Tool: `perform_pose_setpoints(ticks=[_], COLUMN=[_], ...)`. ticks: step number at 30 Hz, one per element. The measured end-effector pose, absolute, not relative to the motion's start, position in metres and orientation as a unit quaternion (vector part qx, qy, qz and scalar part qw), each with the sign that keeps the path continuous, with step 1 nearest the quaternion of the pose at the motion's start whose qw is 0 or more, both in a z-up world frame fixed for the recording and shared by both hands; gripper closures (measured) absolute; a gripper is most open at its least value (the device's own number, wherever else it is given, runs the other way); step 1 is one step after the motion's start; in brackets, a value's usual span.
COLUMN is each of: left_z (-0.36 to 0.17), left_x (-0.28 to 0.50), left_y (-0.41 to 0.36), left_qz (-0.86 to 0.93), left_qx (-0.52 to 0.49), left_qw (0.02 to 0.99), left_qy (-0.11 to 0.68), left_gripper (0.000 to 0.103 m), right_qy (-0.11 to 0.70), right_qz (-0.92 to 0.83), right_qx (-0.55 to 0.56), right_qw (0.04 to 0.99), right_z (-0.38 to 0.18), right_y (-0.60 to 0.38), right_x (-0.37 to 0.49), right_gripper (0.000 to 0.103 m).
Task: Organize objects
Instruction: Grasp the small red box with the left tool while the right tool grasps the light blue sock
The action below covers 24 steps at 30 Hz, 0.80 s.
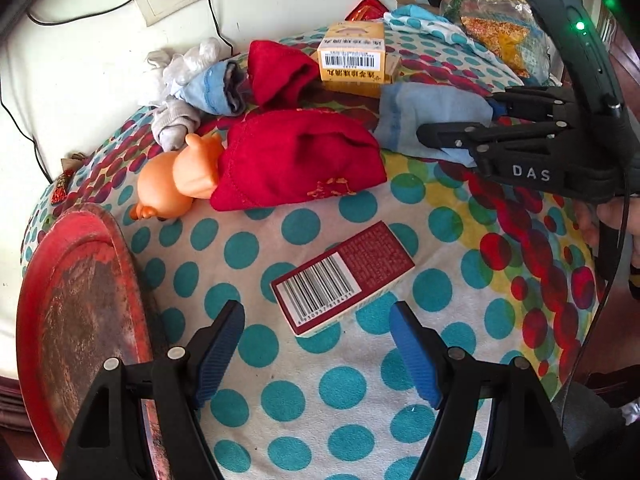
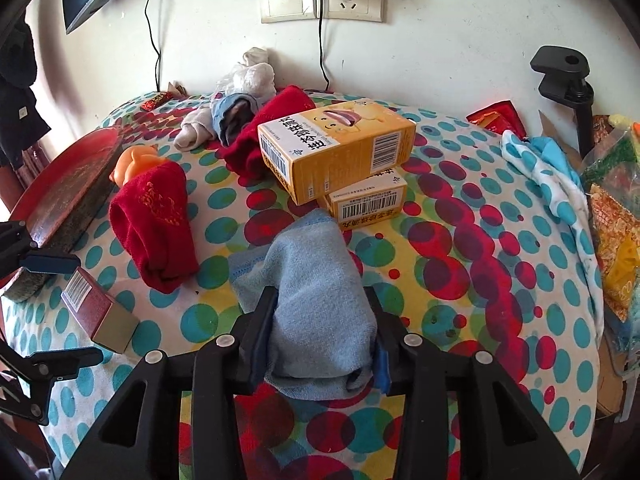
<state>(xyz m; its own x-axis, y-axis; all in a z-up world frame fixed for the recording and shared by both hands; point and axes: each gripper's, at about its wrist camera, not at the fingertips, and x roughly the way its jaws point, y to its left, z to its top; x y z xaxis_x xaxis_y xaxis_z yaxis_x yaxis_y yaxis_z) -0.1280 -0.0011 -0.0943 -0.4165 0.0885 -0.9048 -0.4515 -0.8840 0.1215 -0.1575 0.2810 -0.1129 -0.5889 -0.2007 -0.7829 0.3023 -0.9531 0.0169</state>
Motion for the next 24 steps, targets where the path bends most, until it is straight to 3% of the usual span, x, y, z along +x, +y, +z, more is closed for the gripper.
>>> perform_pose_setpoints(ticks=[3, 5, 7, 10, 14, 18, 22, 24], left_z=[-0.095, -0.094, -0.093, -0.093, -0.094, -0.091, -0.087, -0.083], left_x=[-0.126, -0.126, -0.125, -0.121, -0.116, -0.113, -0.119, -0.122], left_y=[0.001, 0.001, 0.004, 0.008, 0.011, 0.01, 0.003, 0.001], left_qz=[0.822, 0.821, 0.82, 0.819, 0.818, 0.818, 0.815, 0.815], left_qx=[-0.517, -0.521, -0.525, -0.527, -0.528, -0.526, -0.536, -0.534], left_qw=[0.166, 0.173, 0.175, 0.168, 0.176, 0.193, 0.181, 0.183], left_qy=[0.17, 0.158, 0.149, 0.15, 0.143, 0.129, 0.127, 0.128], left_gripper=[0.038, 0.067, 0.08, 0.088, 0.091, 0.087, 0.062, 0.06], right_qy=[0.059, 0.063, 0.065, 0.06, 0.064, 0.064, 0.064, 0.064], right_qz=[-0.889, -0.89, -0.89, -0.89, -0.89, -0.89, -0.89, -0.89], right_qx=[0.431, 0.43, 0.43, 0.432, 0.431, 0.431, 0.431, 0.431], right_qw=[0.141, 0.138, 0.135, 0.134, 0.132, 0.132, 0.133, 0.133], right_z=[-0.113, -0.113, -0.113, -0.113, -0.113, -0.113, -0.113, -0.113], right_y=[0.281, 0.28, 0.28, 0.282, 0.28, 0.28, 0.28, 0.28], right_x=[-0.158, -0.157, -0.158, -0.159, -0.158, -0.158, -0.158, -0.158], right_gripper=[0.064, 0.064, 0.061, 0.059, 0.059, 0.059, 0.059, 0.059])
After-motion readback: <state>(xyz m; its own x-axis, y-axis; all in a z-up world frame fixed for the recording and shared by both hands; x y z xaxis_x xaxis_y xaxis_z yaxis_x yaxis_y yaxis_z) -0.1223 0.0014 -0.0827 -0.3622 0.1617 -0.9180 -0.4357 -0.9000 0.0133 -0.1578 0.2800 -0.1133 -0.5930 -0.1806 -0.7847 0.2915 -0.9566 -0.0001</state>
